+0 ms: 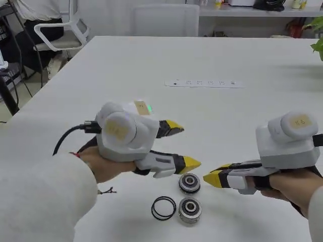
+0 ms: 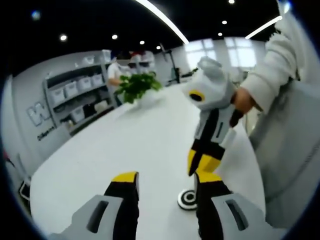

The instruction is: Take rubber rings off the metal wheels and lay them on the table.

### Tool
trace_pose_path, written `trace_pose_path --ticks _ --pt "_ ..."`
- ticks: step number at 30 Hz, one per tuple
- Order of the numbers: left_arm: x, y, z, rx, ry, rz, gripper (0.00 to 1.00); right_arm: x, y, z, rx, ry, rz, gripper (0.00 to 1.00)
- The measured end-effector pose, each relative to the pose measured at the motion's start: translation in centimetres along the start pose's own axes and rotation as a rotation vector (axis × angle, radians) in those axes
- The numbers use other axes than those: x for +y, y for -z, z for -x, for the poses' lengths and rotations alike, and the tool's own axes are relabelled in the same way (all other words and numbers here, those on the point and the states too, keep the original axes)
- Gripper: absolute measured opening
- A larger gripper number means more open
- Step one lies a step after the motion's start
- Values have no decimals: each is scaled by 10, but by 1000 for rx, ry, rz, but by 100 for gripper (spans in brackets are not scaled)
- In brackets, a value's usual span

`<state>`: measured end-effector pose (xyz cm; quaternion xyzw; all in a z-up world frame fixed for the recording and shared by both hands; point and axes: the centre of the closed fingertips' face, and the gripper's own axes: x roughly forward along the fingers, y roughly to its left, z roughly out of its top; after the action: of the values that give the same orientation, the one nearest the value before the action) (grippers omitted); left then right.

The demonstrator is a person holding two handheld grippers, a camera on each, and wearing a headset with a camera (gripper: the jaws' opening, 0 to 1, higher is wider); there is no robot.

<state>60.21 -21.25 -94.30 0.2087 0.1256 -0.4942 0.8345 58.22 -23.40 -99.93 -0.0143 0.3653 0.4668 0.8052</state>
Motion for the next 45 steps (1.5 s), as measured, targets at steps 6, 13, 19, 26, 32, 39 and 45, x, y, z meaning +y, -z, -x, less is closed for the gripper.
trace_pose_path --ticks 6,13,19,26,32,39,45 --pt "-19 21 -7 61 76 18 33 4 9 -5 41 -3 44 11" --pt "-24 37 -10 102 94 54 31 9 14 -9 65 -13 74 12" --pt "-25 45 -12 120 93 70 23 10 14 -11 64 -13 89 15" --pt "-29 53 -16 153 110 81 14 11 14 -14 63 -8 124 19" --pt "-29 52 -15 148 102 114 14 10 14 -20 49 22 157 25" --pt "-30 51 -15 142 99 119 14 11 10 -24 31 33 179 24" --pt "-31 50 -15 136 95 123 14 12 11 -24 37 21 207 21"
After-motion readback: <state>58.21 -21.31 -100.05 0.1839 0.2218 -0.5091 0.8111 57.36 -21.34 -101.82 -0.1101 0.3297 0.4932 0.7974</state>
